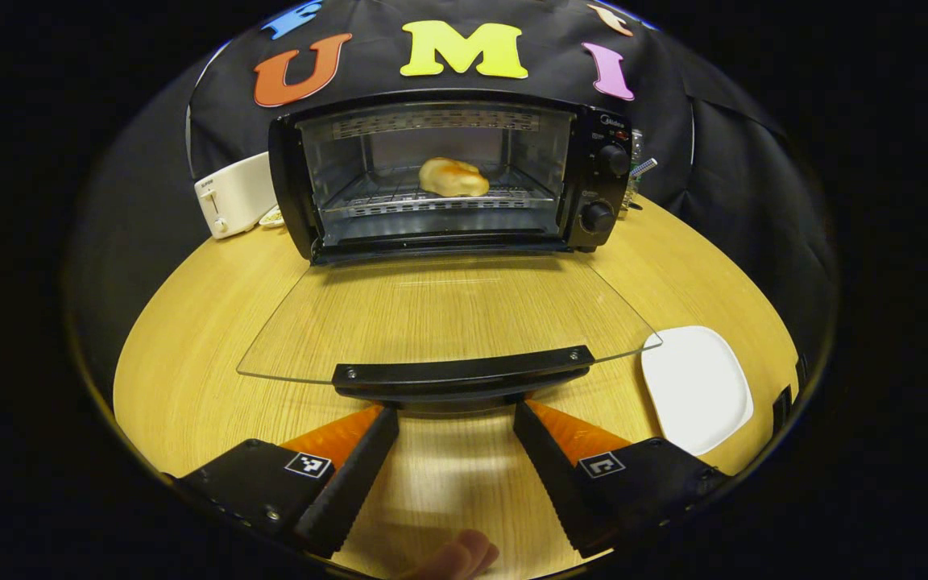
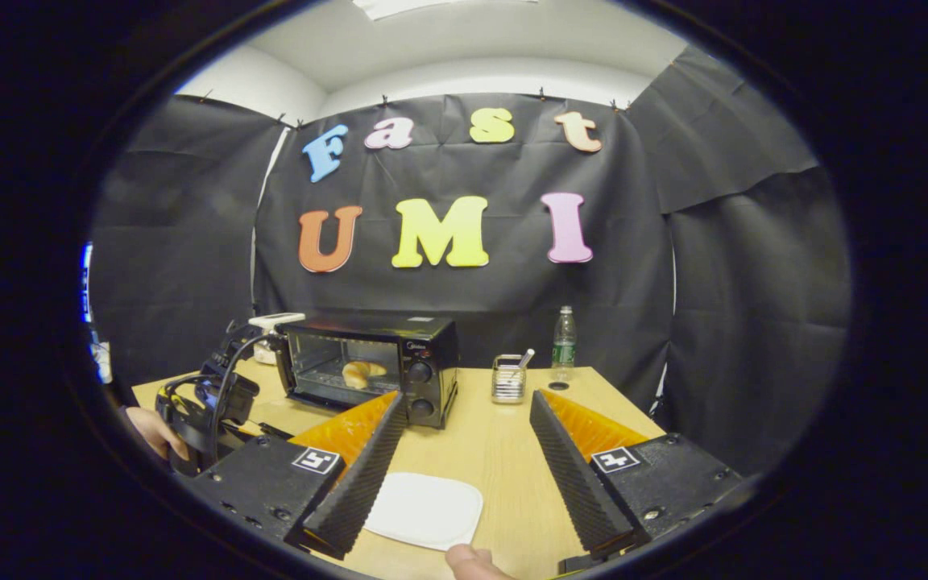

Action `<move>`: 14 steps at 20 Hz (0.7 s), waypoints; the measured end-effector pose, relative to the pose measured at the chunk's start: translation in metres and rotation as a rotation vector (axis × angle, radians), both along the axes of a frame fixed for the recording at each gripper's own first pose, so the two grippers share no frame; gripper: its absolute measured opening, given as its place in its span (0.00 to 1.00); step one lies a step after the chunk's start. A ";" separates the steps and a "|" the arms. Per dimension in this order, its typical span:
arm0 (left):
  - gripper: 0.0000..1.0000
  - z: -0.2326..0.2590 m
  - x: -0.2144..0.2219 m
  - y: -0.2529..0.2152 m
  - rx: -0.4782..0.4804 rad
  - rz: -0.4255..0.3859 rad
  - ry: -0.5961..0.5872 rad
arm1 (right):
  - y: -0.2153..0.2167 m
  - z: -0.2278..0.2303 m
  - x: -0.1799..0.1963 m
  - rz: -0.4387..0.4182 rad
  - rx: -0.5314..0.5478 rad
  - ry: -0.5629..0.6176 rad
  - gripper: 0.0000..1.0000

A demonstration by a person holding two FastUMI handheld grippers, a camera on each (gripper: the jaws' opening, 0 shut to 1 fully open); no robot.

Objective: Open the electric oven with the left hand, put the food in, and close the electric oven.

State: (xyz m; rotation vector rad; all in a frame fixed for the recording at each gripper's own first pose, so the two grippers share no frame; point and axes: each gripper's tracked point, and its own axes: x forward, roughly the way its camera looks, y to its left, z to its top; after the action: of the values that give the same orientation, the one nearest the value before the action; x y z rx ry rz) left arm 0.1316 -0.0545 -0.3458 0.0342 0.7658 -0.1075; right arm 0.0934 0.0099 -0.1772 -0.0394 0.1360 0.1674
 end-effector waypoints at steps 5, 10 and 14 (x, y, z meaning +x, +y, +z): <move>0.97 0.007 0.021 0.012 0.003 0.053 0.000 | -0.005 0.008 -0.004 -0.001 -0.007 -0.016 0.97; 0.97 0.029 0.030 0.024 0.006 0.087 -0.033 | -0.004 0.003 -0.004 0.009 0.000 -0.003 0.99; 0.97 0.043 0.043 0.031 0.010 0.106 -0.041 | -0.008 -0.001 -0.002 0.003 -0.009 0.010 0.99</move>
State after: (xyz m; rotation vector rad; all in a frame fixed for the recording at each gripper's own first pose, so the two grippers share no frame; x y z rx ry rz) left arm 0.1750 -0.0230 -0.3031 0.0054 0.7261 -0.0022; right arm 0.0915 0.0022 -0.1779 -0.0480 0.1469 0.1701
